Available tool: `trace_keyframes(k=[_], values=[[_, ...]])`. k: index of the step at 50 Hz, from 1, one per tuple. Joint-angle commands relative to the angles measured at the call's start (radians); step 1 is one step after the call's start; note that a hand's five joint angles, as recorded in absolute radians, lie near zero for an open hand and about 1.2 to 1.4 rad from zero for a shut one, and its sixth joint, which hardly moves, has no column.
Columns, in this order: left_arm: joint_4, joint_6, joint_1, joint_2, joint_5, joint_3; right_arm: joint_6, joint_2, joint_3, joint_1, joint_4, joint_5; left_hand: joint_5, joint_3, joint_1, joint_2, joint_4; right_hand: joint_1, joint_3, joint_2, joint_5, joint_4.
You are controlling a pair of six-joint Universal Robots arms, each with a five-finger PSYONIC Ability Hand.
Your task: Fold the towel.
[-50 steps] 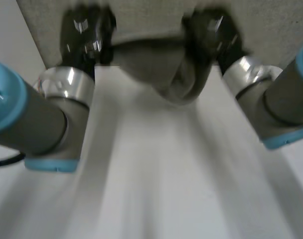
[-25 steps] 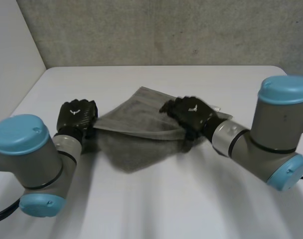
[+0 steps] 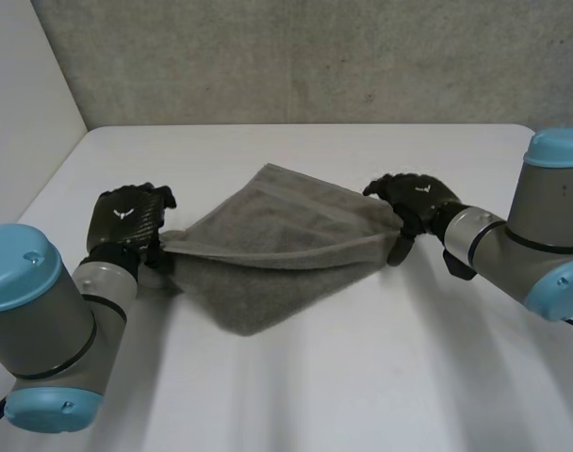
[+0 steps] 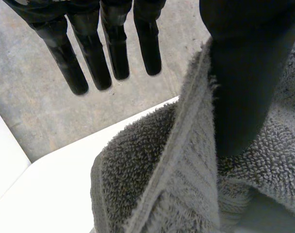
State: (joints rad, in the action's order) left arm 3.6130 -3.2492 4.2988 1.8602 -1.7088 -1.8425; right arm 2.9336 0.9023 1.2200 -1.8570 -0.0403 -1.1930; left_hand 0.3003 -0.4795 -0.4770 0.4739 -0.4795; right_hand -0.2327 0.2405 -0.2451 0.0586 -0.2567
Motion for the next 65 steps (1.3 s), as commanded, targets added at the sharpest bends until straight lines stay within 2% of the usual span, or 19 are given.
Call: trace_keyframes(k=[1,8,10,11,12,14,16,27,30,32,33,35,38,42,47,53,59,63,65], values=[[-0.002,-0.001,-0.002,0.004,-0.002,-0.003,-0.051,-0.092,-0.074,0.005,-0.032,0.041,-0.182,0.187,0.184,-0.181,0.187,-0.069,0.062,-0.057,0.069,-0.046],[-0.004,-0.041,-0.01,0.005,0.001,-0.026,-0.054,-0.145,-0.099,0.004,-0.027,0.044,-0.217,0.222,0.219,-0.216,0.222,-0.439,0.431,-0.426,0.438,-0.415],[-0.004,-0.114,-0.016,0.011,0.001,-0.03,-0.054,-0.145,-0.099,0.004,-0.027,0.044,-0.209,0.213,0.211,-0.208,0.213,-0.557,0.549,-0.544,0.556,-0.533],[-0.004,-0.115,-0.016,0.011,0.001,-0.031,-0.054,-0.142,-0.099,0.004,-0.027,0.044,-0.209,0.213,0.211,-0.208,0.213,-0.717,0.709,-0.704,0.716,-0.693],[-0.004,-0.145,-0.02,0.013,0.001,-0.031,-0.054,-0.141,-0.099,0.004,-0.027,0.044,-0.206,0.21,0.208,-0.205,0.21,-0.718,0.711,-0.706,0.718,-0.694],[-0.004,-0.174,-0.028,0.019,0.001,-0.032,-0.045,-0.126,-0.094,0.005,-0.024,0.043,-0.206,0.21,0.208,-0.205,0.21,-1.046,1.038,-1.033,1.045,-1.022],[-0.004,-0.195,-0.034,0.027,0.001,-0.034,-0.042,-0.119,-0.09,0.01,-0.024,0.043,-0.203,0.207,0.205,-0.202,0.207,-1.162,1.155,-1.15,1.162,-1.138],[0.0,-0.218,-0.056,0.04,0.001,-0.035,-0.047,0.003,-0.014,0.044,-0.024,0.041,-0.053,0.058,0.055,-0.052,0.058,-1.164,1.156,-1.151,1.163,-1.14],[0.004,-0.216,-0.054,0.05,0.001,-0.034,-0.048,0.033,0.001,0.044,-0.033,0.036,0.111,-0.107,-0.109,0.112,-0.107,-1.164,1.156,-1.151,1.163,-1.14],[0.006,-0.216,-0.053,0.06,0.0,-0.034,-0.054,0.052,0.015,0.044,-0.036,0.038,0.345,-0.34,-0.343,0.346,-0.34,-1.164,1.156,-1.151,1.163,-1.14],[0.006,-0.216,-0.053,0.06,0.0,-0.034,-0.056,0.072,0.029,0.044,-0.039,0.038,0.346,-0.342,-0.344,0.347,-0.342,-1.164,1.156,-1.151,1.163,-1.14],[0.009,-0.213,-0.053,0.056,0.0,-0.035,-0.06,0.093,0.042,0.042,-0.049,0.036,0.686,-0.681,-0.684,0.687,-0.681,-1.164,1.156,-1.151,1.163,-1.14],[0.009,-0.213,-0.051,0.027,0.0,-0.037,-0.088,0.145,0.076,0.042,-0.079,0.043,0.842,-0.837,-0.84,0.843,-0.837,-1.164,1.156,-1.151,1.163,-1.14],[0.006,-0.213,-0.05,-0.036,0.001,-0.037,-0.14,0.211,0.105,0.048,-0.125,0.043,0.863,-0.858,-0.861,0.864,-0.858,-1.164,1.156,-1.151,1.163,-1.14],[-0.005,-0.211,-0.05,-0.191,0.006,-0.032,-0.223,0.467,0.125,0.123,-0.191,0.041,0.921,-0.917,-0.919,0.922,-0.917,-1.164,1.156,-1.151,1.163,-1.14],[-0.02,-0.21,-0.045,-0.361,0.089,0.005,-0.22,0.647,0.052,0.171,-0.228,0.046,0.921,-0.917,-0.919,0.922,-0.917,-1.164,1.156,-1.151,1.163,-1.14],[-0.166,-0.21,-0.039,-0.382,0.147,0.116,-0.251,0.662,-0.022,0.188,-0.378,0.064,0.921,-0.917,-0.919,0.922,-0.917,-1.164,1.156,-1.151,1.163,-1.14],[-0.238,-0.211,-0.033,-0.288,0.166,0.172,-0.301,0.606,-0.027,0.174,-0.401,0.064,0.921,-0.917,-0.919,0.922,-0.917,-1.164,1.156,-1.151,1.163,-1.14],[-0.287,-0.213,-0.03,-0.176,0.181,0.222,-0.332,0.564,-0.033,0.154,-0.409,0.055,0.921,-0.917,-0.919,0.922,-0.917,-1.164,1.156,-1.151,1.163,-1.14]])
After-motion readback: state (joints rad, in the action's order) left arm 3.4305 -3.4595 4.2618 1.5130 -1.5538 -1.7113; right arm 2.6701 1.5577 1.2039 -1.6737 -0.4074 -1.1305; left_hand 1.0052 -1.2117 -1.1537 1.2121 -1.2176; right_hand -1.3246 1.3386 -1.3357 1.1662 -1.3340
